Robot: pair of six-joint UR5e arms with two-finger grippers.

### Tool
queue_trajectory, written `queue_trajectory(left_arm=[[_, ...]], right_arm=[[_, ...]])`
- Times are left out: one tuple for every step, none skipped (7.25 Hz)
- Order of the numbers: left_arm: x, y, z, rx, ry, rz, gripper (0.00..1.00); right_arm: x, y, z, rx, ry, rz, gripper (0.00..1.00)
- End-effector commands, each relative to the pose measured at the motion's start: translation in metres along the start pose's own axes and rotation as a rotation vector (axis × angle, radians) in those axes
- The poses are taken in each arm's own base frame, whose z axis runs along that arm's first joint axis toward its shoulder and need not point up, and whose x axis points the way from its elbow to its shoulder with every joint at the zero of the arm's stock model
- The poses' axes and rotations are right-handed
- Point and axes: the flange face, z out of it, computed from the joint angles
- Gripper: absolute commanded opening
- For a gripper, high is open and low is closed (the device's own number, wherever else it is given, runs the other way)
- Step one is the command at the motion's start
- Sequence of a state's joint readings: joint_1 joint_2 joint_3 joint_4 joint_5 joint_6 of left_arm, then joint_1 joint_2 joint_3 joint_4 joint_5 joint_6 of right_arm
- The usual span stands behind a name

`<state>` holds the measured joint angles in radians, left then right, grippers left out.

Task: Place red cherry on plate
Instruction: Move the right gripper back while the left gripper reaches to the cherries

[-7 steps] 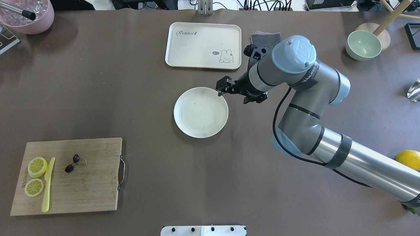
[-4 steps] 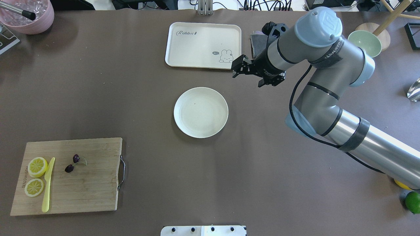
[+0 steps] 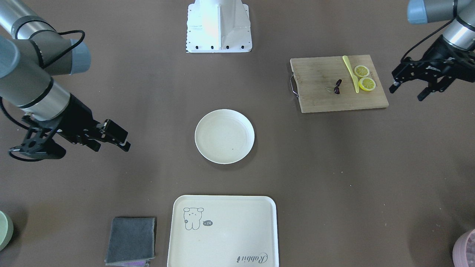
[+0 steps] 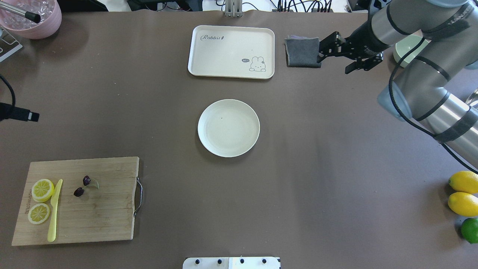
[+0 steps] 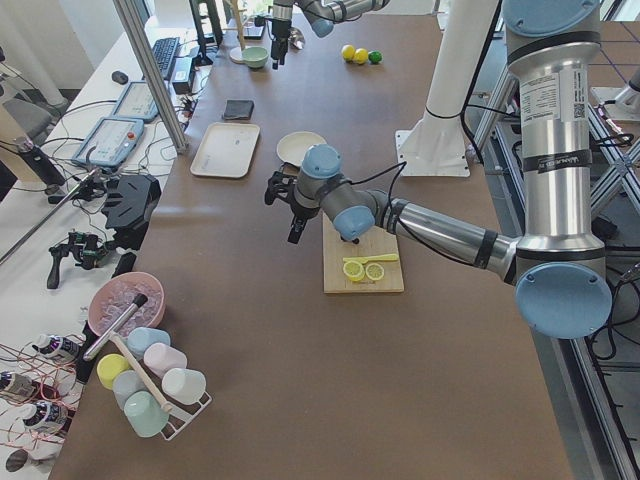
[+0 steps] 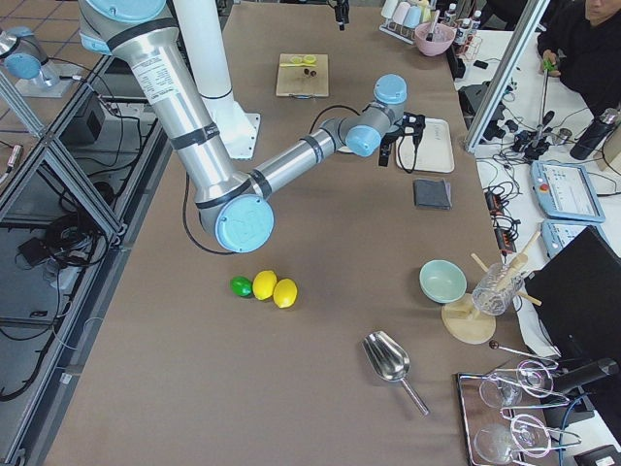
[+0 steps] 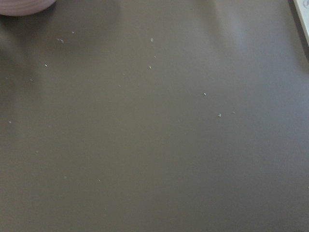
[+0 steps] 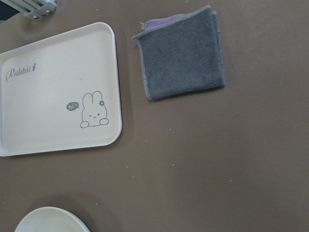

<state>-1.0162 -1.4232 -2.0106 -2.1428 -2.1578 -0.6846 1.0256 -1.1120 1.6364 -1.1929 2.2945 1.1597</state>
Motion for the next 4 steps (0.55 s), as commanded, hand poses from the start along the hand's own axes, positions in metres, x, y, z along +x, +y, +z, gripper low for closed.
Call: queue_trajectory(left_arm=[[0.059,0.041,0.029,-0.024,-0.029,0.129,0.97],[0.075,0.054,0.043,-0.041,-0.032,0.167,0.97],[0.092,0.072,0.061,-0.059,-0.045,0.215,0.97],[0.103,0.083,0.070,-0.081,-0.035,0.240,0.94]], right_arm=[[0.055,-0.017,-0.017,0.012,0.028,-0.027,1.00],[0.066,-0.019,-0.015,0.016,0.040,-0.036,1.00],[0.071,-0.020,-0.015,0.019,0.046,-0.033,1.00],[0.072,-0.020,-0.015,0.024,0.049,-0.033,1.00]])
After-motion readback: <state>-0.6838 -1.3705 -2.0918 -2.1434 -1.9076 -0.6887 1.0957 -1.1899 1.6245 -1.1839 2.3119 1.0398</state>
